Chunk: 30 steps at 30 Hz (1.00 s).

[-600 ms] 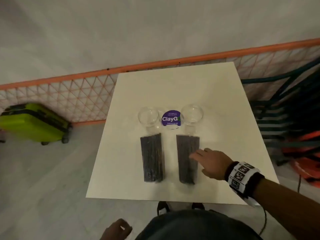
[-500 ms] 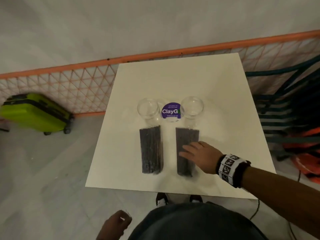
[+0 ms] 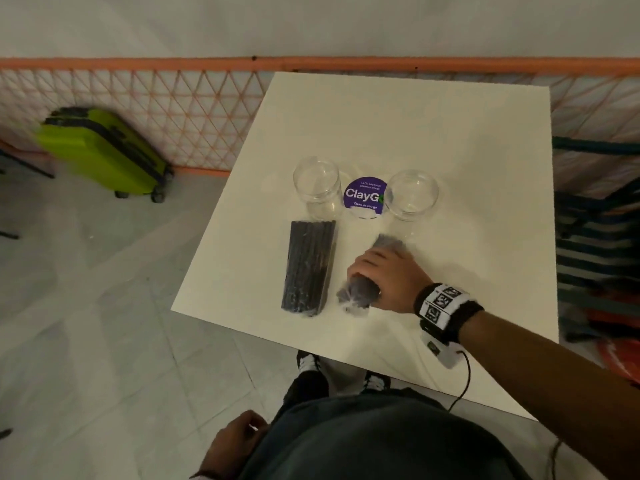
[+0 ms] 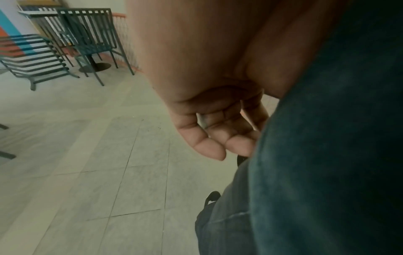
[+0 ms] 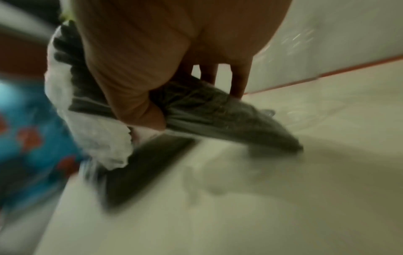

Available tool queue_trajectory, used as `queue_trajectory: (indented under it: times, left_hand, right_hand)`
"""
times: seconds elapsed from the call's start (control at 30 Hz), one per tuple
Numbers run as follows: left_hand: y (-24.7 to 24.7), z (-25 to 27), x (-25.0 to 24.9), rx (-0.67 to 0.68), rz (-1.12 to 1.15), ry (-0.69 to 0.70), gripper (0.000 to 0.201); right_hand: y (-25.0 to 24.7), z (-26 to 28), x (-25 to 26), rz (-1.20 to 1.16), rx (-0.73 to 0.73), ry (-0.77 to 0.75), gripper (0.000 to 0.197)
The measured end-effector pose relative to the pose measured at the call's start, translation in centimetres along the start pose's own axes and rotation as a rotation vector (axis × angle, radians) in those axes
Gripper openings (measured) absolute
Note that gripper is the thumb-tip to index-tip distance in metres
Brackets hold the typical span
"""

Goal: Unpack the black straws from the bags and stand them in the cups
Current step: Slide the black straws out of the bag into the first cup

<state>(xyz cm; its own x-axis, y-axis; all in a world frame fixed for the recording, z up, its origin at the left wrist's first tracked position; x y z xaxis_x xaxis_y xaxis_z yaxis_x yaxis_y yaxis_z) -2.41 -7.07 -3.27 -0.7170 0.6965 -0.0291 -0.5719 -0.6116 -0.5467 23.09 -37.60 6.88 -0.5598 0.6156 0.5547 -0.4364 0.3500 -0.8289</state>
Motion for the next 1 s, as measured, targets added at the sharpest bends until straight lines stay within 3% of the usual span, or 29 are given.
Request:
queue_trajectory:
  times: [0.07, 0.17, 0.27, 0.37, 0.5, 0.63, 0.7, 0.8, 0.9, 1.0]
  left_hand:
    - [0.0, -0.3, 0.2, 0.017, -0.031, -0.01, 0.022]
    - [-1.7, -0.6, -1.3, -0.002, -0.095, 0.049, 0.016]
    - [-5.5, 0.6, -5.6, -0.099, -0.086, 0.203, 0.013]
    - [-9.8, 3.5, -12.3, -0.197, 0.004, 0.466, 0.015]
    - [-12.9, 8.2, -21.6, -0.123, 0.164, 0.798, 0.053]
    - [-12.3, 9.9, -29.4, -0.022, 0.122, 0.867, 0.09]
    - [-11.5, 9.3, -31.6, -0.011, 0.02, 0.822, 0.08]
    - [-12.5, 9.7, -33.2, -0.116, -0.003, 0.87, 0.033]
    - [-14.2, 11.9, -33.5, -0.063, 0.127, 0.997, 0.026]
    - [-15.9, 14.8, -33.9, 0.024, 0.2, 1.121, 0.017]
  right_hand:
    - [-1.5, 0.3, -0.9, -0.242, -0.108, 0.151, 0.058]
    - [-3.0, 2.6, -3.3, -0.48, -0.373, 0.291, 0.062]
    - [-2.3, 4.5, -3.5, -0.544, -0.404, 0.333, 0.062]
    - [-0.7, 4.8, -3.5, -0.55, -0.362, 0.34, 0.061]
    - [0.3, 4.7, -3.3, -0.502, -0.322, 0.369, 0.07]
    - [0.8, 4.9, -3.4, -0.511, -0.362, 0.392, 0.071]
    - [1.1, 5.2, -3.5, -0.556, -0.388, 0.391, 0.065]
    - [1.1, 5.8, -3.9, -0.566, -0.435, 0.38, 0.064]
    - [0.9, 6.4, -4.2, -0.599, -0.443, 0.377, 0.07]
    - [-0.5, 7.6, -4.4, -0.619, -0.621, 0.39, 0.069]
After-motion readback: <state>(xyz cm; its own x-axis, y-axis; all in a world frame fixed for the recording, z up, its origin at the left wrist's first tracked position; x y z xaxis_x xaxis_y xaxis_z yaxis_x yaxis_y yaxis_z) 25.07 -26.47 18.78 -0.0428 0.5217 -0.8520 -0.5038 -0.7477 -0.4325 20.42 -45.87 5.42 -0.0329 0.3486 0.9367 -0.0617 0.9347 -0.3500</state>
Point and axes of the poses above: each hand's wrist, its own z-axis away from the middle knuckle, its own y-axis out of the palm, x = y × z, the point moved 6 cm from there along -z, towards the middle knuckle, and after that the axes turned 13 degrees about -y, right-handed, at the moved point
